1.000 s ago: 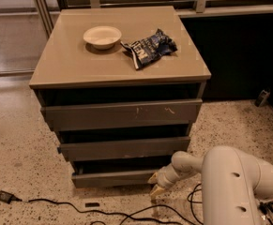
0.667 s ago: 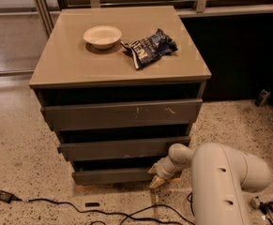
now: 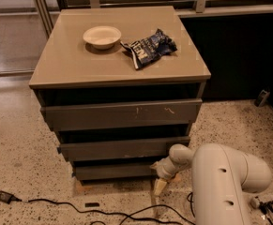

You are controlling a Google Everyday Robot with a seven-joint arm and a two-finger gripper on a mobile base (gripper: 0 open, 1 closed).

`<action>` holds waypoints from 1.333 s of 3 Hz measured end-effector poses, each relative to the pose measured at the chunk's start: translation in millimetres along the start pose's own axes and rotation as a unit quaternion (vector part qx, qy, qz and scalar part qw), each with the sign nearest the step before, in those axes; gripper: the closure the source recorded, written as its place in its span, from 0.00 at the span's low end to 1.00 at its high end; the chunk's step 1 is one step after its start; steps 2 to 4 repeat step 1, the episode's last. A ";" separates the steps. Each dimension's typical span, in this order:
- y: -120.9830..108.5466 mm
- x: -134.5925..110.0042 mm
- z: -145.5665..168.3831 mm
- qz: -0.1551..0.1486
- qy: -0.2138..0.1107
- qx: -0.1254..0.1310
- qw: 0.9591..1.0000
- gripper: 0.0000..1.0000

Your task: Close bottom drawer

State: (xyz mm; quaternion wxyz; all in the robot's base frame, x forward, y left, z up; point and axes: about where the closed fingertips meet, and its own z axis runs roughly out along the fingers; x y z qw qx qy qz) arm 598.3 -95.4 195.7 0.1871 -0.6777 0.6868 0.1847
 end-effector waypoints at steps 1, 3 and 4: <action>0.0 0.0 0.0 0.000 0.000 0.000 1.000 0.00; 0.0 0.0 0.0 0.000 0.000 0.000 1.000 0.00; 0.0 0.0 0.0 0.000 0.000 0.000 1.000 0.00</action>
Offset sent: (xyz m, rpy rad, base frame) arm 0.0000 0.0000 0.0000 0.0000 0.0000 0.0000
